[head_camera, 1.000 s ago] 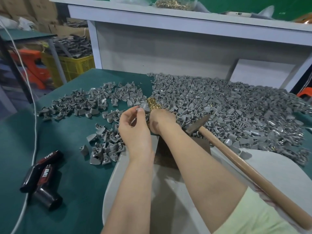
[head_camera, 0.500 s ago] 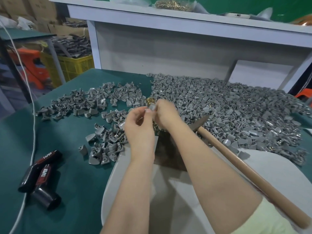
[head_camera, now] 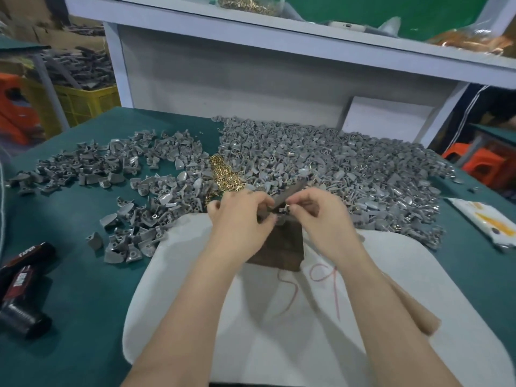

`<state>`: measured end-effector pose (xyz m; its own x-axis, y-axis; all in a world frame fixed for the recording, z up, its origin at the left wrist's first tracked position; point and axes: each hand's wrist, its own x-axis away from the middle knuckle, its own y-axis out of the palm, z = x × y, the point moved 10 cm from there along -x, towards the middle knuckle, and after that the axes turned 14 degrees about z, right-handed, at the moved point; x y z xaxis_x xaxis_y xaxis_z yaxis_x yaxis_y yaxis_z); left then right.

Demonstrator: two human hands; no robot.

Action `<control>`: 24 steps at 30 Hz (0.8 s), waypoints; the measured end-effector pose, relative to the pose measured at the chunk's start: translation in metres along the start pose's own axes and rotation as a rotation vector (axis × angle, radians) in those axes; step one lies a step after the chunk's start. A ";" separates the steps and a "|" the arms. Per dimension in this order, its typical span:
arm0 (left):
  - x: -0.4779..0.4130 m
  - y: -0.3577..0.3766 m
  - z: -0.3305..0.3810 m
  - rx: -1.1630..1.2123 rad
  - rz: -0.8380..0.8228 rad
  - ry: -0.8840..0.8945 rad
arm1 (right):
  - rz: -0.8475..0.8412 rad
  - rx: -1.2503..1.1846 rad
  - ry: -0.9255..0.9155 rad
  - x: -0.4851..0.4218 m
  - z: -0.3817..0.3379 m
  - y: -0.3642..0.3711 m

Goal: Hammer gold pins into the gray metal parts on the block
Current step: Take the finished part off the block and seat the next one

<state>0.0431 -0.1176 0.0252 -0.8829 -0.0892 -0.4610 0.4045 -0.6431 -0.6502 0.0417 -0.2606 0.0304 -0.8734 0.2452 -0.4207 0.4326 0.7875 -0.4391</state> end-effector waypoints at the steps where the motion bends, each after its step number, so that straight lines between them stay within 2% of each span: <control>1: -0.001 -0.003 0.001 0.044 0.015 -0.001 | 0.009 -0.010 -0.024 0.001 -0.003 0.001; 6: 0.000 -0.007 0.012 0.146 0.039 0.053 | 0.048 -0.109 -0.047 0.007 -0.012 0.003; 13: -0.002 -0.015 0.017 0.220 0.103 0.072 | 0.017 -0.292 0.149 0.006 0.000 0.009; 17: -0.002 -0.015 0.018 0.245 0.117 0.072 | 0.042 -0.306 0.134 0.005 -0.002 0.005; 20: -0.005 -0.012 0.004 0.199 0.080 0.018 | 0.096 -0.082 -0.002 0.004 -0.007 -0.001; 22: -0.004 -0.007 -0.007 0.117 0.018 -0.020 | 0.060 0.120 -0.093 0.006 -0.010 0.003; 24: -0.002 -0.001 -0.011 0.049 -0.034 -0.024 | -0.005 0.214 -0.133 0.009 -0.011 0.009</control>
<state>0.0473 -0.1086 0.0198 -0.9015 -0.0843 -0.4244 0.3626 -0.6824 -0.6347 0.0351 -0.2450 0.0309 -0.8446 0.1535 -0.5129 0.4781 0.6474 -0.5935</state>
